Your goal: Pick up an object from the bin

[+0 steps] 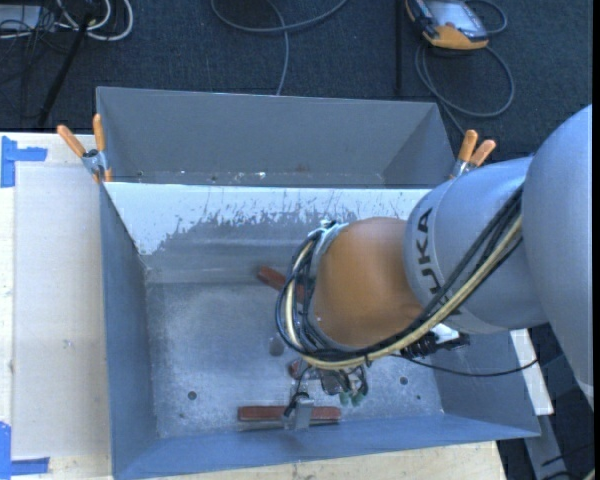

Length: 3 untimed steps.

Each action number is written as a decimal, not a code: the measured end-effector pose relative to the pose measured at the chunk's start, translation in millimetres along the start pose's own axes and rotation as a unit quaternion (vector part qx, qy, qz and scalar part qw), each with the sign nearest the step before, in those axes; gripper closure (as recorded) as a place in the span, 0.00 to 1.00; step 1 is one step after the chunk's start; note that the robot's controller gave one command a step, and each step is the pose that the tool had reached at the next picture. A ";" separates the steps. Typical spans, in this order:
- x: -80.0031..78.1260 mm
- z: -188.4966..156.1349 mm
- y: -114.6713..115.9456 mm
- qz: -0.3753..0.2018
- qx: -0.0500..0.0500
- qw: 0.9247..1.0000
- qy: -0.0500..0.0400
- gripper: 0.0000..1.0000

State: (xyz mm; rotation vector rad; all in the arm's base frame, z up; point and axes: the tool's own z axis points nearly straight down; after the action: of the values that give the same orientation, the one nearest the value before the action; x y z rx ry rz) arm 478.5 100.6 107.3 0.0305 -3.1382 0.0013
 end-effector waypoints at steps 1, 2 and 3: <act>-2.0 -6.7 -9.5 0.026 0.000 1.000 -0.001 0.00; 2.9 38.3 -26.1 0.052 -0.001 0.999 -0.002 0.00; -47.6 34.8 -90.7 0.000 -0.001 1.000 -0.002 1.00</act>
Offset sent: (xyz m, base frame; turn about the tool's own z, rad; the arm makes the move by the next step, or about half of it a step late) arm -0.0029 -0.0273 -0.0373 0.1038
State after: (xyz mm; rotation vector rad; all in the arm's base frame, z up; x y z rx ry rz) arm 527.7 10.9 72.5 0.0315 -3.1429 -0.0005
